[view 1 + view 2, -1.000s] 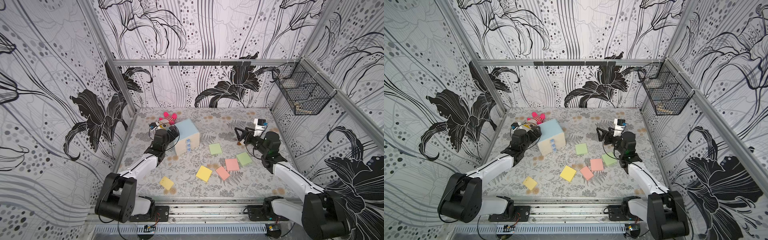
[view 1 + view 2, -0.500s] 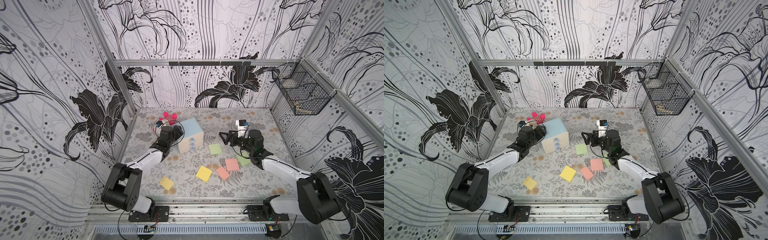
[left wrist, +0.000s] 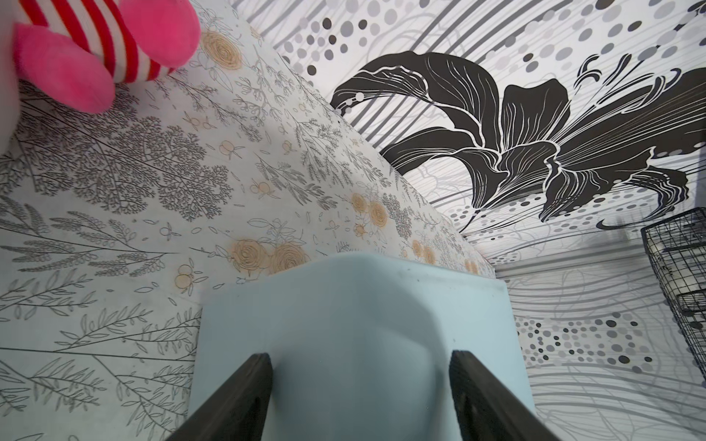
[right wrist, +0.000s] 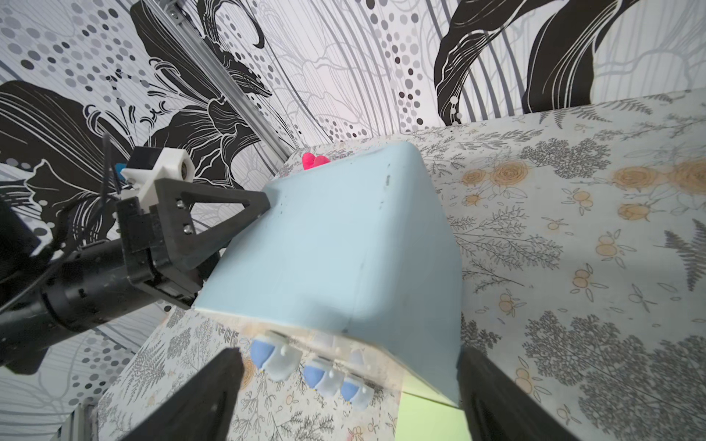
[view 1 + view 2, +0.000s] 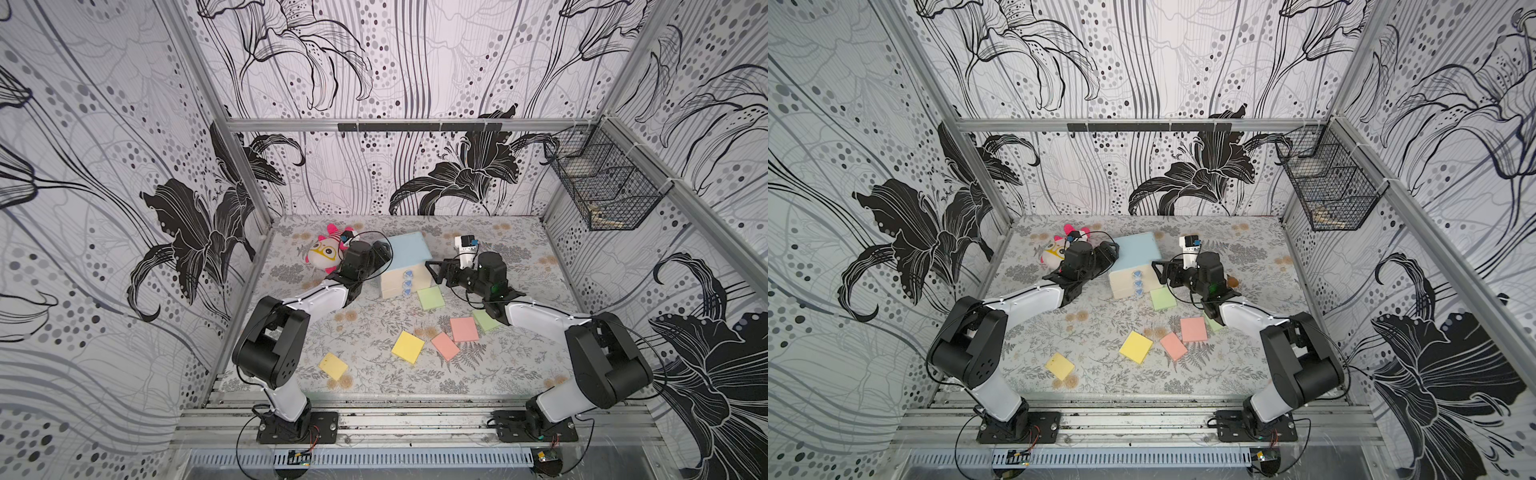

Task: Please put the sticky notes in the drawer by color
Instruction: Move the storage box to the center of the board.

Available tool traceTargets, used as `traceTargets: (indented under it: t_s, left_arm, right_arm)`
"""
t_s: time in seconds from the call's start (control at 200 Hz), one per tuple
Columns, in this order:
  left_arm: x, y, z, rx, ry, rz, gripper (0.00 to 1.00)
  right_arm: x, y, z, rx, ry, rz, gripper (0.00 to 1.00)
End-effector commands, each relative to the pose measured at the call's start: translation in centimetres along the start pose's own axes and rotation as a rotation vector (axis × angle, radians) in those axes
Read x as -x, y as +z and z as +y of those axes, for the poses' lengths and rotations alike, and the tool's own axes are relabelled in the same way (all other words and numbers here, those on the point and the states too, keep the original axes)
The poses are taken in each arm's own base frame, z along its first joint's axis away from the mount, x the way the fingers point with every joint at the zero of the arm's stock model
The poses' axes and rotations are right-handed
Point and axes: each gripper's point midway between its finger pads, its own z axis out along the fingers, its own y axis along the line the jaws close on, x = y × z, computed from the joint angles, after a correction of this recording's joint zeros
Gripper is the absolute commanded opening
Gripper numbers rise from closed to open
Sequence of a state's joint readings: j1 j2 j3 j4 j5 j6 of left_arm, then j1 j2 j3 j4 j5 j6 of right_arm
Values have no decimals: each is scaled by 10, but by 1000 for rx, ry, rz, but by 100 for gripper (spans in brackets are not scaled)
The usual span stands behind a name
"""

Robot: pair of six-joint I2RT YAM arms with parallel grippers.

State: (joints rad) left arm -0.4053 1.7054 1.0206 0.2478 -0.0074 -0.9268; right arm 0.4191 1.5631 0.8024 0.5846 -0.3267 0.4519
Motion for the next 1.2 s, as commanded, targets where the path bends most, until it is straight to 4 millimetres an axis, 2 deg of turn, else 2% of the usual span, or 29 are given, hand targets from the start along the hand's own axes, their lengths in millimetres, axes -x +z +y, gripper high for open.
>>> traceTargets:
  t_s: [0.0, 0.165, 0.205, 0.33, 0.466, 0.601, 0.761, 0.811, 0.841, 0.916, 1.026, 1.192]
  left_arm:
    - [7, -5, -27, -76, 6, -14, 78]
    - [6, -14, -21, -63, 13, -18, 83]
    - [6, -16, -20, -61, 13, -19, 85]
    - [8, -25, -13, -43, 19, -39, 91]
    - [12, -35, -10, -32, 27, -60, 94]
    - [13, -43, -8, -29, 34, -69, 94]
    - [10, -47, -1, -16, 37, -68, 94]
    - [10, -49, 0, -14, 38, -70, 94]
    - [10, -50, 1, -13, 37, -71, 94]
    - [10, -54, 2, -12, 40, -77, 94]
    - [12, -59, 8, 11, 56, -95, 95]
    - [10, -60, 16, 35, 66, -93, 95]
  right_arm:
    - [14, 10, 10, 44, 0, -32, 86]
    - [15, 25, 11, 66, 10, -18, 76]
    - [6, 33, 4, 55, 23, 4, 75]
    - [6, 47, -3, 41, 27, 16, 72]
    - [6, 62, -8, 36, 30, 30, 62]
    - [11, 77, -11, 32, 26, 35, 53]
    - [24, 92, -10, 33, 2, 29, 52]
    - [31, 92, -9, 25, -18, 21, 54]
    - [36, 91, -7, 19, -31, 15, 58]
    - [48, 84, -5, -7, -67, -5, 80]
    - [59, 70, -5, -58, -125, -13, 99]
    - [64, 42, -4, -112, -161, -46, 99]
